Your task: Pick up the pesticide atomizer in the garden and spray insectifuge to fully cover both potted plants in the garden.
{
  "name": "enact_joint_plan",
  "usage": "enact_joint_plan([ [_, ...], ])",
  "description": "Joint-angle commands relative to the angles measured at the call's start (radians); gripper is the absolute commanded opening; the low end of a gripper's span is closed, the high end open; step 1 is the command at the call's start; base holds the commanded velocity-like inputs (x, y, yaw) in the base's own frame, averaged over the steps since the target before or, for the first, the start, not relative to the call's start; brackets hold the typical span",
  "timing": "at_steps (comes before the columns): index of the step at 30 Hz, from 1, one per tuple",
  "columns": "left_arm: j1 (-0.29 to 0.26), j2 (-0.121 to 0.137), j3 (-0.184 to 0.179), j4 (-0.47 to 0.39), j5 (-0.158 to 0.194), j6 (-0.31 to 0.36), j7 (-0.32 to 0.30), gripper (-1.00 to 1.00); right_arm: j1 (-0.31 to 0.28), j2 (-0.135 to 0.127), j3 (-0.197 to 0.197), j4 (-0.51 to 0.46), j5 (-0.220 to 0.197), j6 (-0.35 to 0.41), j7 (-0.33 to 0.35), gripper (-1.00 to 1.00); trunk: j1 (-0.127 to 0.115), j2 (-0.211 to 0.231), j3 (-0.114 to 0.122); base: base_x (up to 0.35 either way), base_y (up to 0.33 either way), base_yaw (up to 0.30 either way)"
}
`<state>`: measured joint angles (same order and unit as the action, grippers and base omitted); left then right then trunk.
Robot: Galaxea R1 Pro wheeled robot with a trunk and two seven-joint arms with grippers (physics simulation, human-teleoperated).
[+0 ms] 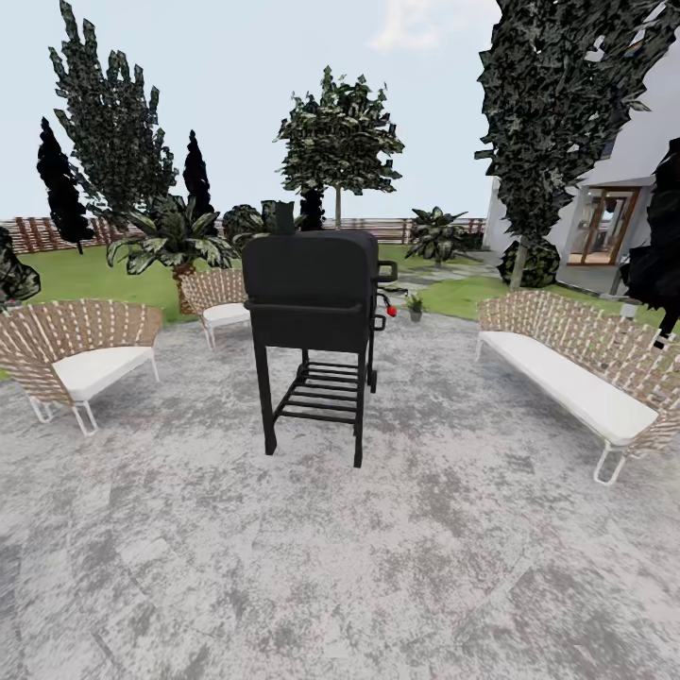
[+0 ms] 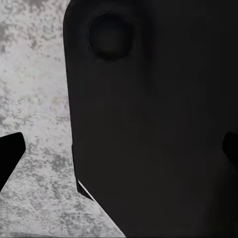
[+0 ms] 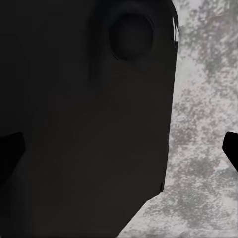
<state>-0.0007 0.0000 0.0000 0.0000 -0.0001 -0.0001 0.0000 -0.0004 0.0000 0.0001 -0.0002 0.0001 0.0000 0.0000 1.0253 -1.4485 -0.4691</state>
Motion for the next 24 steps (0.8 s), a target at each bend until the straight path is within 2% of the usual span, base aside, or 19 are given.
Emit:
enact_joint_plan([
  [1,0.001,-0.003,0.003,-0.002,0.003,-0.001,-0.005,1.00,-0.001,-0.003,0.003,0.000,0.001,-0.002,0.006,1.00,0.000,-0.001,-0.001,0.000,0.000,0.000],
  [5,0.001,-0.003,0.004,-0.002,0.003,0.001,-0.007,1.00,-0.001,-0.003,0.004,0.000,0.001,-0.001,0.006,1.00,0.000,-0.001,-0.001,0.000,0.000,0.000],
  [9,0.001,-0.016,0.004,-0.002,0.003,0.005,-0.009,1.00,-0.001,0.020,0.002,-0.023,0.000,-0.001,0.006,1.00,0.000,-0.001,-0.001,0.000,0.000,0.000],
  [11,0.000,-0.018,0.000,-0.004,0.003,-0.001,-0.009,1.00,-0.001,0.020,0.000,-0.034,0.000,-0.002,0.005,1.00,0.000,-0.001,-0.001,0.000,0.000,0.000],
  [16,-0.004,-0.014,-0.001,-0.032,0.003,-0.030,-0.008,1.00,-0.001,0.012,-0.003,-0.062,0.000,-0.024,0.005,1.00,0.000,-0.001,-0.001,0.000,0.000,0.000],
  [24,-0.016,-0.006,-0.009,-0.077,-0.013,-0.074,-0.009,1.00,-0.002,-0.022,-0.004,-0.107,0.000,-0.069,0.003,1.00,0.000,-0.001,-0.001,0.000,0.000,0.000],
])
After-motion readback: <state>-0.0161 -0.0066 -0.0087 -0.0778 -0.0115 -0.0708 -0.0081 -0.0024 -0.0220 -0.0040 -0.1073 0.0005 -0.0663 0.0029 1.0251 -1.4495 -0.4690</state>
